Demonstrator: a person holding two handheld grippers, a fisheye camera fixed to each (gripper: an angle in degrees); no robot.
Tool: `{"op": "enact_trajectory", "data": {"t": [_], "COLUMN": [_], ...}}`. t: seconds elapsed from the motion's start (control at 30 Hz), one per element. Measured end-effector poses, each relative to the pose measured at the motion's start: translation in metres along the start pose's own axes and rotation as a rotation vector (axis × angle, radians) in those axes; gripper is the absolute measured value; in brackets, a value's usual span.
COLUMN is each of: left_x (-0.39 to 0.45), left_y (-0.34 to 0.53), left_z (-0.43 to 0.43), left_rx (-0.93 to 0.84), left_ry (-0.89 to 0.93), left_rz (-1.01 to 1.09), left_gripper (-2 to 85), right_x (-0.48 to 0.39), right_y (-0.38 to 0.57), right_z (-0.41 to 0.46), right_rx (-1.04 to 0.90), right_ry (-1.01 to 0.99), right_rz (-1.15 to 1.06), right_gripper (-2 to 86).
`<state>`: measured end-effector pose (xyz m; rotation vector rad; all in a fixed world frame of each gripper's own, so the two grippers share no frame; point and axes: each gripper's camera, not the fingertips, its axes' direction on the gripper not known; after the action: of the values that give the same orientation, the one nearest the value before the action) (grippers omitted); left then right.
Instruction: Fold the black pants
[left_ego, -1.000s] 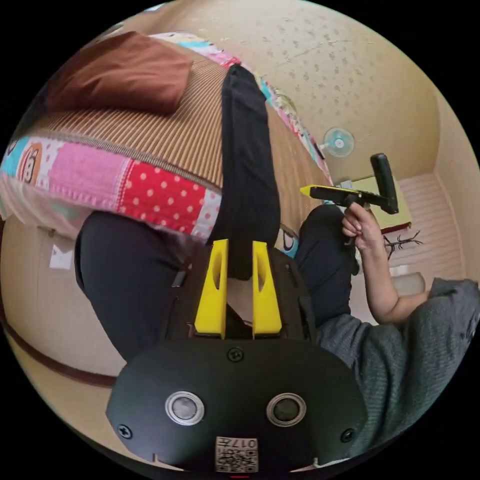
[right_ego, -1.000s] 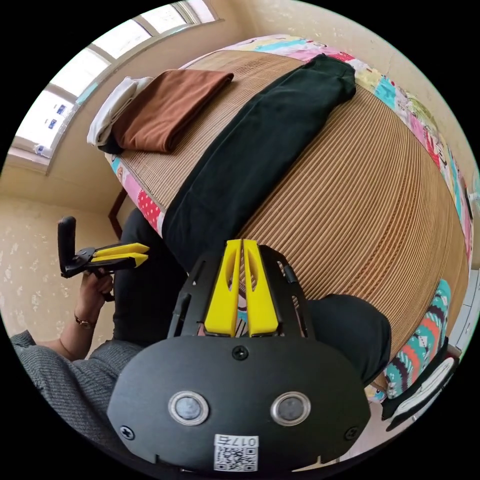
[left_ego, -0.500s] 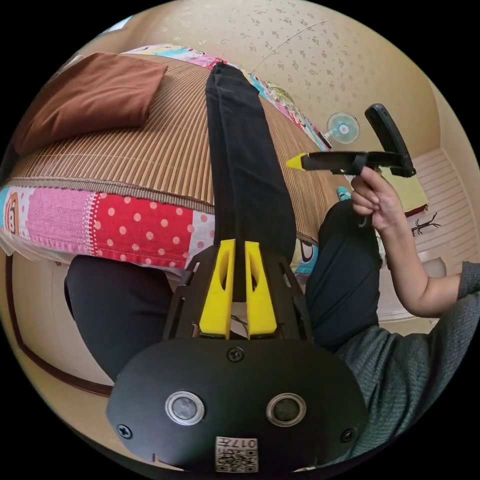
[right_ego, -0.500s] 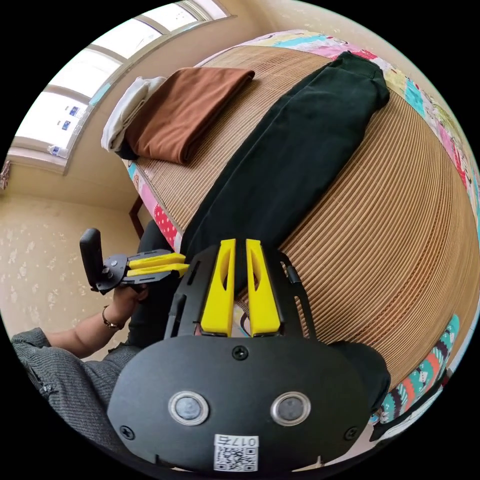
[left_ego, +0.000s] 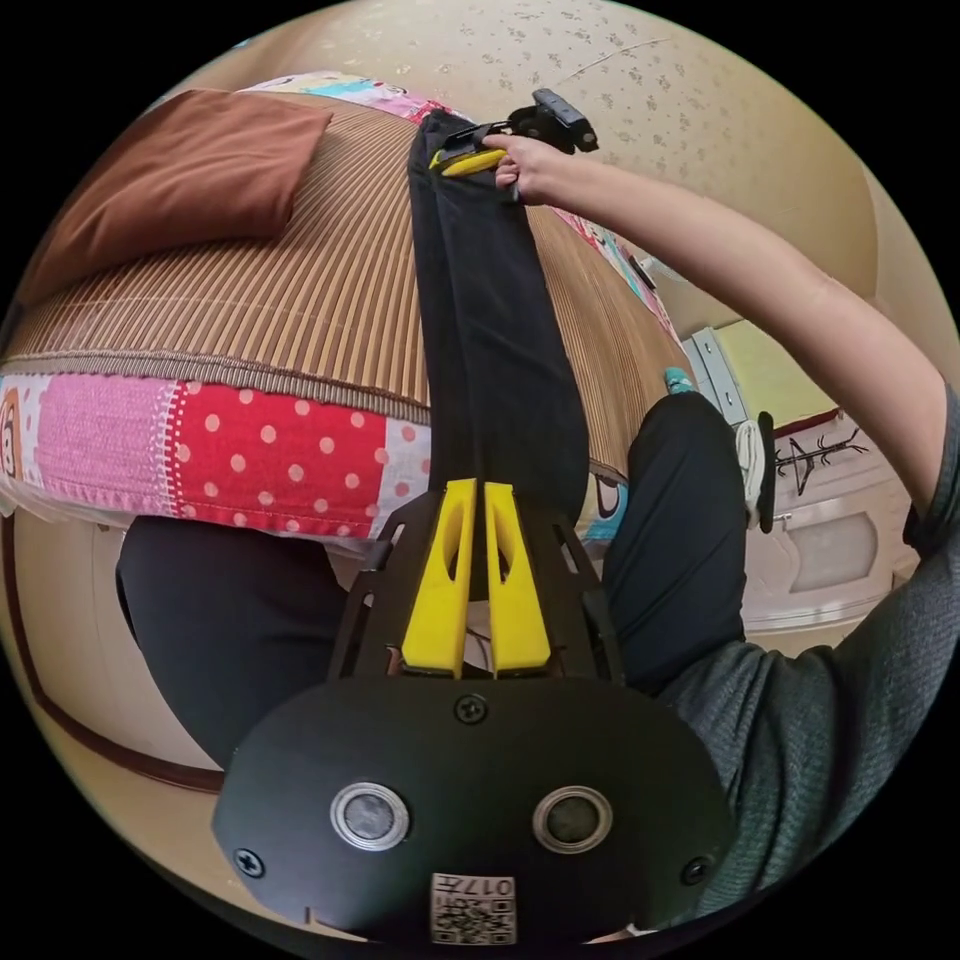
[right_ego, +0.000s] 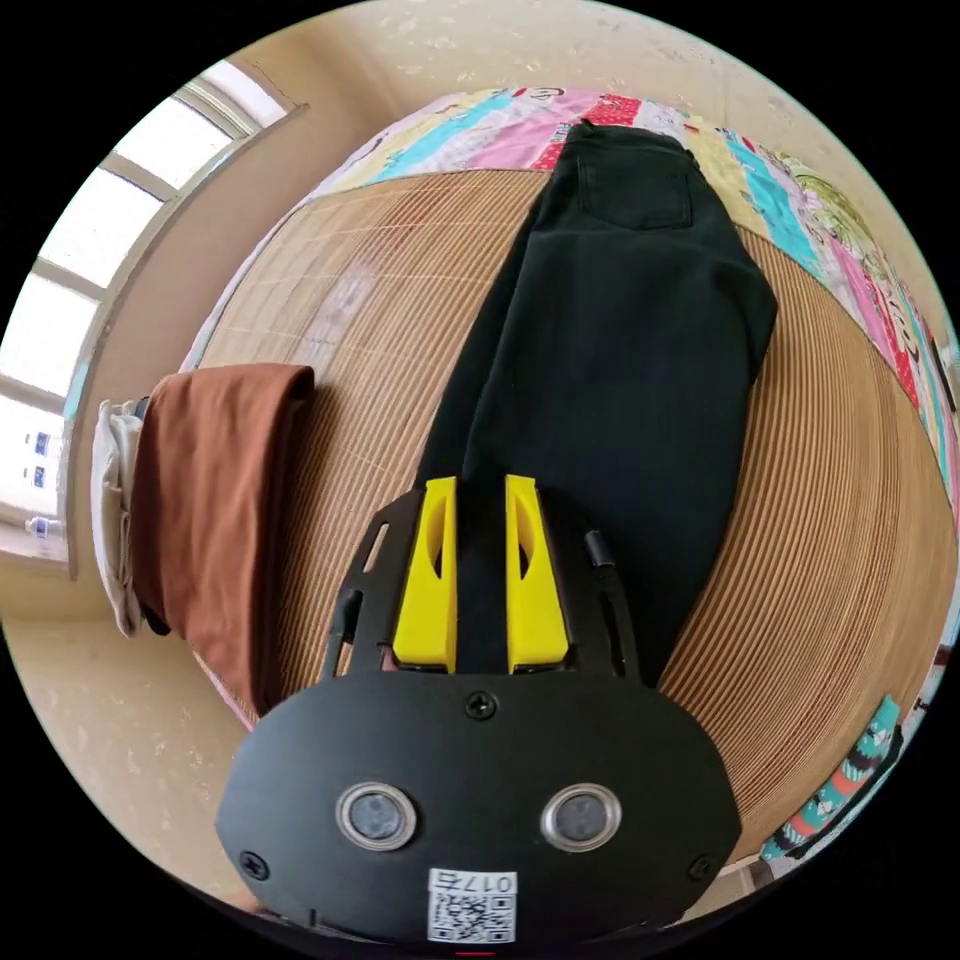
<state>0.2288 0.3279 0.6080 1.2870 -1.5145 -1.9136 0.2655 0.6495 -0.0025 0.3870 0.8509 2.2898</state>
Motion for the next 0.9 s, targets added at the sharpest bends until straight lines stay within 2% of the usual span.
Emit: {"op": "enact_trajectory", "data": {"t": [0.1,0.23,0.37,0.5,0.6,0.67,0.9], "left_x": [-0.006,0.0,-0.008,-0.03,-0.042,-0.049,-0.056], "left_y": [-0.001,0.013,0.017,0.002,-0.008,-0.011,-0.031], "left_z": [-0.003,-0.038,-0.055,-0.036,-0.025,-0.023,-0.013], "left_rx": [0.008,0.179,0.24,0.144,0.097,0.081,-0.004], "left_ry": [0.027,0.12,0.131,0.131,0.139,0.151,0.166], "left_rz": [-0.02,0.023,-0.049,-0.131,-0.159,-0.178,-0.122], "left_gripper": [-0.6,-0.8,-0.8,-0.7,-0.5,-0.3,3.9], "right_x": [-0.004,-0.018,-0.026,-0.029,-0.023,-0.017,0.027], "right_y": [0.009,0.031,0.032,0.015,0.012,0.019,0.11], "right_z": [-0.003,-0.04,-0.057,-0.028,-0.015,-0.027,-0.088], "right_rx": [0.076,0.261,0.336,0.224,0.156,0.149,0.14], "right_ry": [0.012,-0.014,-0.076,-0.038,-0.108,-0.219,-0.28], "right_rz": [-0.011,-0.015,-0.035,-0.043,-0.092,-0.139,-0.14], "right_gripper": [4.1,1.5,0.9,1.0,1.4,2.2,7.0]}}
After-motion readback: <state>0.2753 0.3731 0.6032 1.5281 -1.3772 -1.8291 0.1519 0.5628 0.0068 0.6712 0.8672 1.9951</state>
